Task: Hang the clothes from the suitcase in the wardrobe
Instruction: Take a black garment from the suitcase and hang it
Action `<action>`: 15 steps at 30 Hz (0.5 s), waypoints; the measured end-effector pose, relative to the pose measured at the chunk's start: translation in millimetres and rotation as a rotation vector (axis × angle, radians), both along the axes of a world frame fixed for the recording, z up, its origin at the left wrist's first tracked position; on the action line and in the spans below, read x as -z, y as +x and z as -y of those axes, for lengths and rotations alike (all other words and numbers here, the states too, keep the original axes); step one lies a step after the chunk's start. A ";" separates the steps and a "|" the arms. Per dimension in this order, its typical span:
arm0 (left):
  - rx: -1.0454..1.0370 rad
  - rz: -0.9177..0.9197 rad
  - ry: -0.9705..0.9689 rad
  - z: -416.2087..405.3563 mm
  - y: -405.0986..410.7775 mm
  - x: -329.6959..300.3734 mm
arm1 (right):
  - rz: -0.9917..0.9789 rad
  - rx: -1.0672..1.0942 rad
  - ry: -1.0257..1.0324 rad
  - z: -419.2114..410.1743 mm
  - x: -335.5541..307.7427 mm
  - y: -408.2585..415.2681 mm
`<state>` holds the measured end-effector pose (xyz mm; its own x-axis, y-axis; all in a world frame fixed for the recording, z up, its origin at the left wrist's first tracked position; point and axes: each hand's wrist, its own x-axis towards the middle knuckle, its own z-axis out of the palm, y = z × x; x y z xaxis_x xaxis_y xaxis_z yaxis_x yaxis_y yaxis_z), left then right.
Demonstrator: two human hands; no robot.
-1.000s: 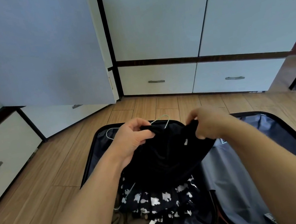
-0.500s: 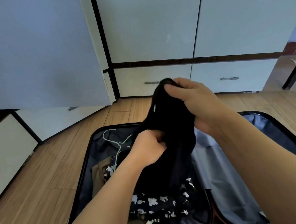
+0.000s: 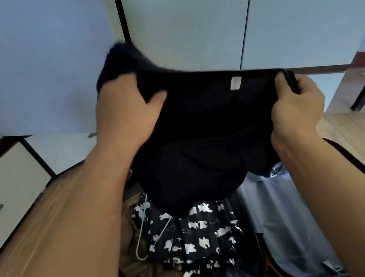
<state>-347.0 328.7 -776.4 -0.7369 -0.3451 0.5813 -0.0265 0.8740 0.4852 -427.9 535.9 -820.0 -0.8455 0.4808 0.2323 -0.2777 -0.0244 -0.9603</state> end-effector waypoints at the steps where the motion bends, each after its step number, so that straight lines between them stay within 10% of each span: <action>1: 0.109 -0.093 0.079 -4.9 3.9 -11.6 | -0.035 0.037 0.029 -0.5 -3.0 -1.8; 4: 0.305 0.118 0.507 -11.2 6.3 -21.1 | 0.090 -0.059 0.133 -0.6 -5.2 -10.4; 6: 0.165 0.355 0.404 -9.6 4.2 -14.3 | 0.297 -0.217 0.081 -0.2 3.3 -7.8; 11: 0.077 -0.029 0.038 -17.3 7.7 -19.7 | 0.289 -0.038 0.110 -8.3 9.4 -9.6; 15: 0.226 0.216 0.471 -12.1 7.8 -15.5 | 0.439 -0.175 -0.146 -12.8 9.0 -10.6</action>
